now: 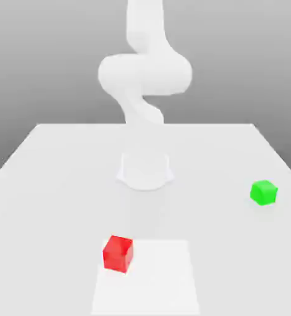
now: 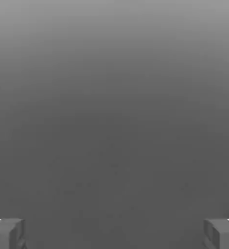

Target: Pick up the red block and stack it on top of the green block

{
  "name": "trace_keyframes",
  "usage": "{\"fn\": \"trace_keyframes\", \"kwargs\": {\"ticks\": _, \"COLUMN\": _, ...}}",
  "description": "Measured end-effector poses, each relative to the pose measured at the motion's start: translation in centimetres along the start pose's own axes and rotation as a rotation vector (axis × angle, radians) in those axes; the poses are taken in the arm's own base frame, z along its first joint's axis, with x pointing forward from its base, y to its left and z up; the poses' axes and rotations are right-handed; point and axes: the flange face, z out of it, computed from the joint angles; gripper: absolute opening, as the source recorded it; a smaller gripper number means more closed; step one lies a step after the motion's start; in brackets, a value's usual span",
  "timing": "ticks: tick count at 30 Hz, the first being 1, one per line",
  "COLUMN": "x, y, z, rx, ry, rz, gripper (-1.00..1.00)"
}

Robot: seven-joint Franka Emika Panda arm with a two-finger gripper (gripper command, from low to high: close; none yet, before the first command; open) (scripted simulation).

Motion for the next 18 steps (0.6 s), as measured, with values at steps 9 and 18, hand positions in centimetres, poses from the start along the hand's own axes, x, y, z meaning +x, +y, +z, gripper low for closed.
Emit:
{"fn": "trace_keyframes", "kwargs": {"ticks": 9, "x": -5.0, "y": 9.1, "z": 21.0, "rx": -0.301, "ry": -0.180, "rz": 0.094, "gripper": 0.00}}
{"fn": "trace_keyframes", "kwargs": {"ticks": 18, "x": -15.6, "y": 23.3, "z": 33.0, "rx": -0.544, "ry": -0.409, "rz": 0.228, "gripper": 0.00}}
